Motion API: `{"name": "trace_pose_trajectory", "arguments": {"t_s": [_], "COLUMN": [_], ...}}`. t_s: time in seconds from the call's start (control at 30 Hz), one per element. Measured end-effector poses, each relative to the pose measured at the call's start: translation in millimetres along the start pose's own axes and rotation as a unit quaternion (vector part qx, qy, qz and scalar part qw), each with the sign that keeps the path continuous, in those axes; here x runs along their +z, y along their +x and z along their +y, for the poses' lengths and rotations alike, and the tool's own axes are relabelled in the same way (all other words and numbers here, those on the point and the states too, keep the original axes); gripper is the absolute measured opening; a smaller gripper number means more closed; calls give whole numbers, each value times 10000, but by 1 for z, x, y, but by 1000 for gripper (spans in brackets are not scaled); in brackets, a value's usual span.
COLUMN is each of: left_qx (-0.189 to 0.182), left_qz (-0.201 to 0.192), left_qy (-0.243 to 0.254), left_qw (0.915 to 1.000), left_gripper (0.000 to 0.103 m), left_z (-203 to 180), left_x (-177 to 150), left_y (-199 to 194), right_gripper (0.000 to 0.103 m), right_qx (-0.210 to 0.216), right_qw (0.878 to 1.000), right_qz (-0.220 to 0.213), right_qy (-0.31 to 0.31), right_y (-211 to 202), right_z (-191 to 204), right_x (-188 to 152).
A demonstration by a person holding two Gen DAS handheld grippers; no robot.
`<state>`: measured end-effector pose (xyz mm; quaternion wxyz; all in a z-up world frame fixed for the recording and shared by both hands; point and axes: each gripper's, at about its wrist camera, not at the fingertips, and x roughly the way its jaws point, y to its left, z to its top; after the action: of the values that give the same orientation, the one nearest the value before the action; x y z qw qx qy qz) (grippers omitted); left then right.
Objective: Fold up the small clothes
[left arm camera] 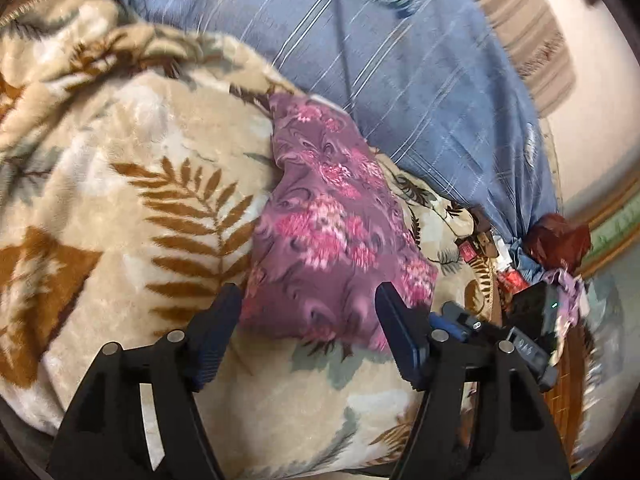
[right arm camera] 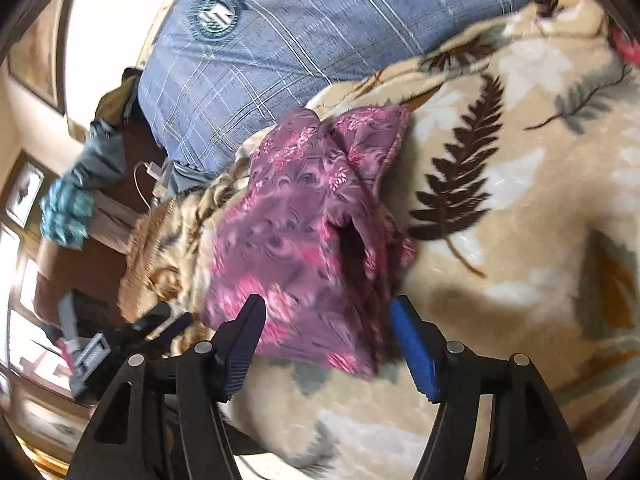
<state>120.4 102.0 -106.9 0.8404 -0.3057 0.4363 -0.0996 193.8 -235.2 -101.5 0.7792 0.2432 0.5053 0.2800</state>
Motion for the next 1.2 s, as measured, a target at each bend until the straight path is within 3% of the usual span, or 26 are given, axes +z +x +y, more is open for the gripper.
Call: {"name": "trace_pose_trajectory", "arguments": {"t_s": [0.17,0.23,0.3,0.4,0.6,0.67,0.73,0.77,0.8,0.83,0.93,1.03,1.1,1.17,1.2], "left_qx": [444,63,-327,-446,-441,-564,-675,-647,-617,-597,-956,-1199,-898,-966,-915], "left_qz": [673,644,846,951,810,826,861,879,874,838,774,1050,1348,1409,1339], "left_qy": [178,-223,-615,-693,-669,-809,-901,-859,-710,-572,-616,-901,-1000,-1031,-947], "left_qw": [9966,9977,9940,9921,9935,9917,9899,9903,9917,9930,9905,9831,9817,9799,9822], "left_gripper": [74,81,81,81,81,78,61,55,45,41,40,40,45,48,48], "left_z": [-1,19,36,40,36,41,43,41,36,29,22,35,47,48,46], "left_x": [3,-9,-15,-15,-7,-4,-2,-3,-3,-3,-5,-16,-26,-25,-23], "left_y": [52,55,54,52,56,59,59,59,57,53,29,24,43,50,47], "right_gripper": [67,61,54,51,51,48,48,42,29,24,18,17,18,20,21], "right_qx": [-7,-78,228,523,595,577,634,610,528,500,613,685,547,195,383], "right_qw": [9988,9987,9979,9945,9944,9946,9943,9947,9953,9948,9945,9957,9959,9939,9926], "right_qz": [427,300,163,279,417,479,460,505,530,585,553,571,671,995,978], "right_qy": [258,405,589,860,774,723,721,656,622,661,640,245,264,432,602], "right_y": [36,38,37,36,41,43,47,50,51,52,36,8,13,41,46], "right_z": [-15,-28,-45,-59,-53,-50,-50,-47,-47,-47,-39,-18,-22,-41,-50], "right_x": [15,11,6,9,7,5,4,5,6,4,2,-3,-9,-16,-17]}}
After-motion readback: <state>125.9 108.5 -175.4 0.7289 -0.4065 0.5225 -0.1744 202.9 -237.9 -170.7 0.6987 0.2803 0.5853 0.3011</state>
